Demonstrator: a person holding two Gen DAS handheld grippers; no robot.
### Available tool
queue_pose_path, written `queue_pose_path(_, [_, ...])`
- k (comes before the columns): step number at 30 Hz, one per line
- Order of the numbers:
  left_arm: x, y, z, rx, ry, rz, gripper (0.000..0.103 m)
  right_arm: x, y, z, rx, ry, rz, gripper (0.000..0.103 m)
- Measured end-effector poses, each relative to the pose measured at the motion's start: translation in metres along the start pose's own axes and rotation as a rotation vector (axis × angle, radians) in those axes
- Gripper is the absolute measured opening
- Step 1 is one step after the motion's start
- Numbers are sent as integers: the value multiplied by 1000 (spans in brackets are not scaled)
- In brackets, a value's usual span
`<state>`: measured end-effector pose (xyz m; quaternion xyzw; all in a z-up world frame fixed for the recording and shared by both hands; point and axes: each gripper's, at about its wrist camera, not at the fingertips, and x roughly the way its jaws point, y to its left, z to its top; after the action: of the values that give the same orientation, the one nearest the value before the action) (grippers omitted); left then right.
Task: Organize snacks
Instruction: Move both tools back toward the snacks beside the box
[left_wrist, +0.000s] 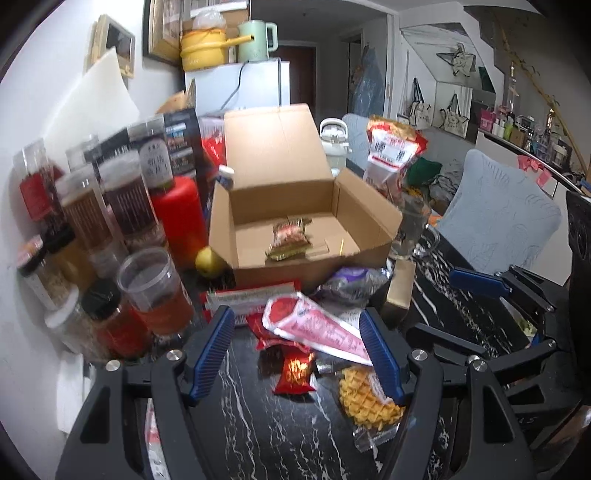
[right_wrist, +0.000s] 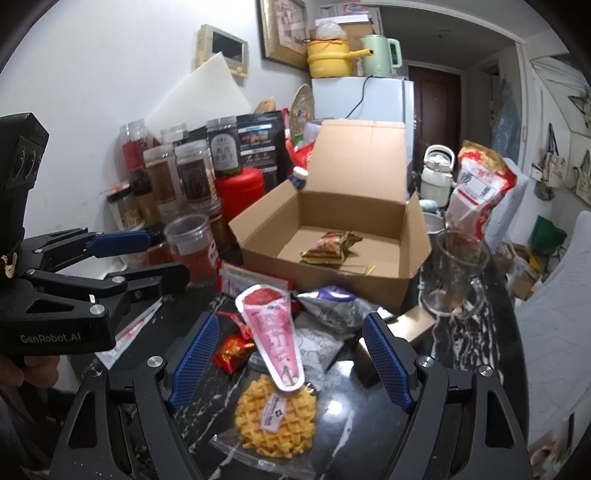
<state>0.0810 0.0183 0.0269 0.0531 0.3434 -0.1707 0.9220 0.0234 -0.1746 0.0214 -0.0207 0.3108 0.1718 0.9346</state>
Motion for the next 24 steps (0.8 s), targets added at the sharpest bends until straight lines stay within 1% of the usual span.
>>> queue_pose_path(5, [12, 8, -14, -16, 29, 3, 70, 19, 5, -10, -14, 36, 33, 81])
queue_pose_path(9, [23, 18, -24, -30, 56, 23, 70, 39, 8, -17, -19, 77, 60, 81])
queue_pose_path(14, [36, 35, -34, -67, 80, 33, 70, 62, 11, -19, -41, 119, 64, 81])
queue_pose_path(18, [47, 52, -39, -99, 95, 63, 70, 85, 13, -18, -75, 156, 74, 81])
queue_pose_path(20, [52, 61, -41, -121, 102, 78, 70, 99, 14, -17, -94, 180, 73, 78])
queue_pose_path(22, [57, 74, -43, -152, 107, 94, 70, 111, 15, -16, -103, 196, 74, 73])
queue_pose_path(24, [62, 81, -42, -174, 115, 102, 70, 120, 13, -13, -101, 203, 73, 70])
